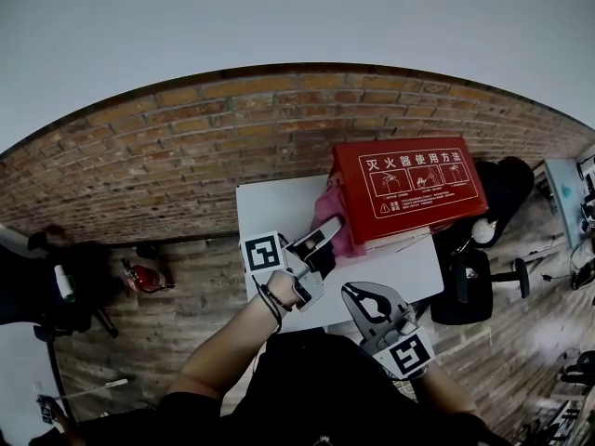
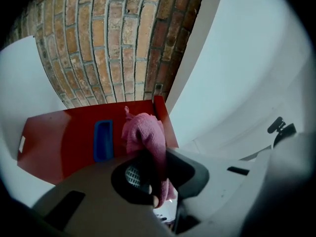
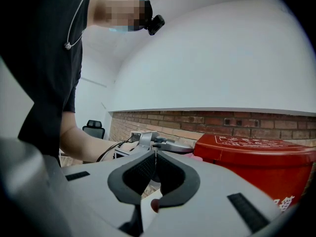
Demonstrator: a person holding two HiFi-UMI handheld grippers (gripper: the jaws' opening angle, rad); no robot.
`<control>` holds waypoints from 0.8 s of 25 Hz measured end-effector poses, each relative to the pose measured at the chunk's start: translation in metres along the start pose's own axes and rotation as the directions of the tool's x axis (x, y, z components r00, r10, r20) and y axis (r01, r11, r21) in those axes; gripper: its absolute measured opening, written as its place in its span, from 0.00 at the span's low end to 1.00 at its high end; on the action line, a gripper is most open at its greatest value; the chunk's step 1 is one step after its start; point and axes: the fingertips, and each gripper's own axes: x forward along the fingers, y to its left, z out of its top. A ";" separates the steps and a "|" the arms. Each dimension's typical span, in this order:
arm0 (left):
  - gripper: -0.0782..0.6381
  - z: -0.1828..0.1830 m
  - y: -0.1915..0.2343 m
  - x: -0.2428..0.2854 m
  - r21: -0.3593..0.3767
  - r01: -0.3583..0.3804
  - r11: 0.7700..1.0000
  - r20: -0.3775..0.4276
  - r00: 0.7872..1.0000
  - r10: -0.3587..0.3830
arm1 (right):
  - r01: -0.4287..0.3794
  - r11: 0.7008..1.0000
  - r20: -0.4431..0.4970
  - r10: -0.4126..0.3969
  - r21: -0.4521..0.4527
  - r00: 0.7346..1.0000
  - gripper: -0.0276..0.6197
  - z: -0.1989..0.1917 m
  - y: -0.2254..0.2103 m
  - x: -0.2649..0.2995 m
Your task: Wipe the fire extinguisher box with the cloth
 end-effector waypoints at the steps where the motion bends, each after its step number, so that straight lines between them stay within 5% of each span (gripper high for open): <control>1: 0.23 0.001 0.001 -0.001 0.021 -0.012 1.000 -0.001 1.000 0.012 | 0.002 1.000 0.005 -0.002 -0.001 1.000 0.08 0.001 -0.001 0.000; 7: 0.23 0.014 0.004 -0.016 0.198 -0.136 0.971 0.024 0.991 0.134 | 0.006 1.000 0.022 -0.006 -0.015 1.000 0.08 0.004 -0.006 -0.001; 10: 0.23 0.022 0.002 -0.024 0.317 -0.190 0.929 0.042 0.982 0.186 | 0.008 1.000 0.027 -0.008 -0.010 1.000 0.08 0.004 -0.008 0.000; 15: 0.23 0.026 -0.009 -0.037 0.493 -0.265 0.828 0.086 0.963 0.257 | 0.002 1.000 0.055 -0.001 -0.007 0.998 0.08 0.009 -0.012 0.003; 20: 0.23 0.025 -0.029 -0.048 0.670 -0.313 0.673 0.144 0.944 0.297 | -0.003 1.000 0.078 0.001 0.016 0.997 0.08 0.013 -0.018 0.006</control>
